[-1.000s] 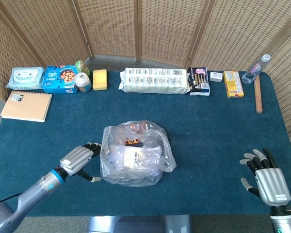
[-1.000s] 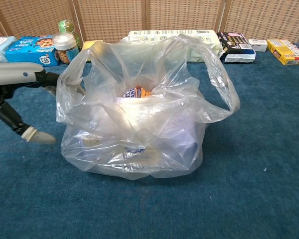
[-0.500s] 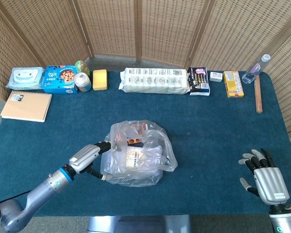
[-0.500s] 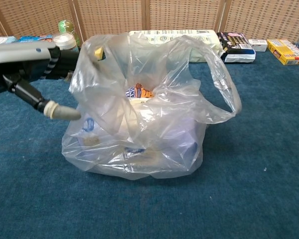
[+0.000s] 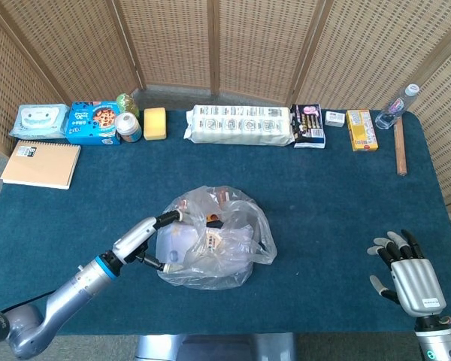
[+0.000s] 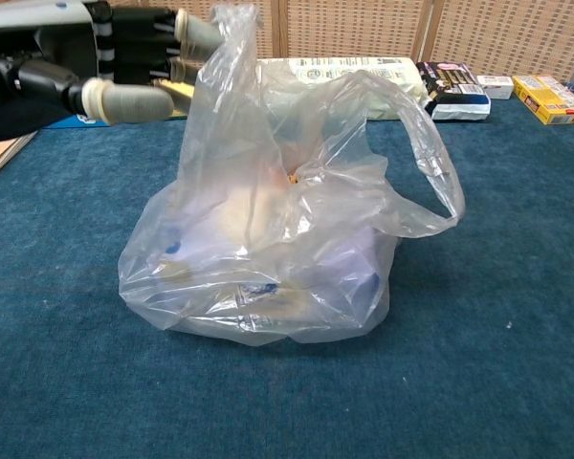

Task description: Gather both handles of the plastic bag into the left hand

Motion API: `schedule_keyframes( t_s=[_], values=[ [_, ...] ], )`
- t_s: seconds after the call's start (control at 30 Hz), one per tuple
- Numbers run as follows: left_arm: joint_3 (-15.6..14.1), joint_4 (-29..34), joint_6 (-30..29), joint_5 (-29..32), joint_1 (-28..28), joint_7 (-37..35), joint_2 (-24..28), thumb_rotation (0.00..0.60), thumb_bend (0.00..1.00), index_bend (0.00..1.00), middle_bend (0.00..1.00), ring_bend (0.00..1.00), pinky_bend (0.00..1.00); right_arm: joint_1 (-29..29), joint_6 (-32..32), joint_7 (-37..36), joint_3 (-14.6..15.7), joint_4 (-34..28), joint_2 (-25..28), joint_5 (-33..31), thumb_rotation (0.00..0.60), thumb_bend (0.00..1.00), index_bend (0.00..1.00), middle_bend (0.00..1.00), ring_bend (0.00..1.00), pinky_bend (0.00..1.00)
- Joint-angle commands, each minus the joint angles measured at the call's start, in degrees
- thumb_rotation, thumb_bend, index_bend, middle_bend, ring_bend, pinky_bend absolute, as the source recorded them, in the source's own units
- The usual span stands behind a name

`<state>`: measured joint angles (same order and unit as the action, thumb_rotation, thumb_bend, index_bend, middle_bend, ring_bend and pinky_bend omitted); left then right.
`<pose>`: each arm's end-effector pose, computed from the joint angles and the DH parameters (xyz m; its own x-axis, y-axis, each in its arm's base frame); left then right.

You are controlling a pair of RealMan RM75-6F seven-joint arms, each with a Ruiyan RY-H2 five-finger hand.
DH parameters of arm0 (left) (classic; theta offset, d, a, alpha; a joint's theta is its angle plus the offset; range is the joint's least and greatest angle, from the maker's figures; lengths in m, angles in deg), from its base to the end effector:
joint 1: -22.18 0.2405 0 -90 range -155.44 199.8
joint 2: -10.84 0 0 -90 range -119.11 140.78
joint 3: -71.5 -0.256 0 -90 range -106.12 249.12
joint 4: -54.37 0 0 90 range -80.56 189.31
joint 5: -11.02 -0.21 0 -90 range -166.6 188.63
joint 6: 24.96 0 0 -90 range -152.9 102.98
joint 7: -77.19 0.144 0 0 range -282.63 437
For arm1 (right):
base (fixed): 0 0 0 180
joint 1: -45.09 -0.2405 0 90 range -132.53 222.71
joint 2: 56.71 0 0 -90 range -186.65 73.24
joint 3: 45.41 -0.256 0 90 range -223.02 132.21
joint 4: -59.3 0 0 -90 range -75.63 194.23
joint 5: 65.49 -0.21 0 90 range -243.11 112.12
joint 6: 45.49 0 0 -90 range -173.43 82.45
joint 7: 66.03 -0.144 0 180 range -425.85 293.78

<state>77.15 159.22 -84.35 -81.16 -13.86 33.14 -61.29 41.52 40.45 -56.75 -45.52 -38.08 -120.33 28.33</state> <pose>-0.1136 0.2683 0.0487 -0.3093 0.6561 0.6884 0.7701 -0.2519 0.5861 -0.2823 -0.1616 0.1432 0.4797 -0.0272 0.8770 -0.8714 -0.1316 0.4726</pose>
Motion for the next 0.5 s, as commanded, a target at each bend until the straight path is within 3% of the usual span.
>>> schedule_keyframes(
  t_s=[0.03,0.2,0.5],
  values=[
    [-0.1,-0.2,-1.6,-0.8,0.0,-3.4,-0.4,0.391,0.15,0.21,0.19,0.16,0.19,0.0,0.0,0.0,0.0,0.0,0.0,-0.1,0.6,0.28,0.36,0.29,0.17,0.08],
    [-0.3,-1.0,-3.1,-0.6,0.1,-7.3,-0.3,0.392,0.15,0.21,0.2,0.16,0.2,-0.1,-0.2,0.0,0.0,0.0,-0.1,-0.1,0.6,0.28,0.36,0.29,0.17,0.08],
    [-1.3,-2.0,0.2,1.2,-1.7,-7.3,-1.0,0.385,0.15,0.21,0.2,0.16,0.24,-0.1,-0.1,0.0,0.0,0.0,0.0,-0.1,0.6,0.28,0.36,0.29,0.17,0.08]
  ],
)
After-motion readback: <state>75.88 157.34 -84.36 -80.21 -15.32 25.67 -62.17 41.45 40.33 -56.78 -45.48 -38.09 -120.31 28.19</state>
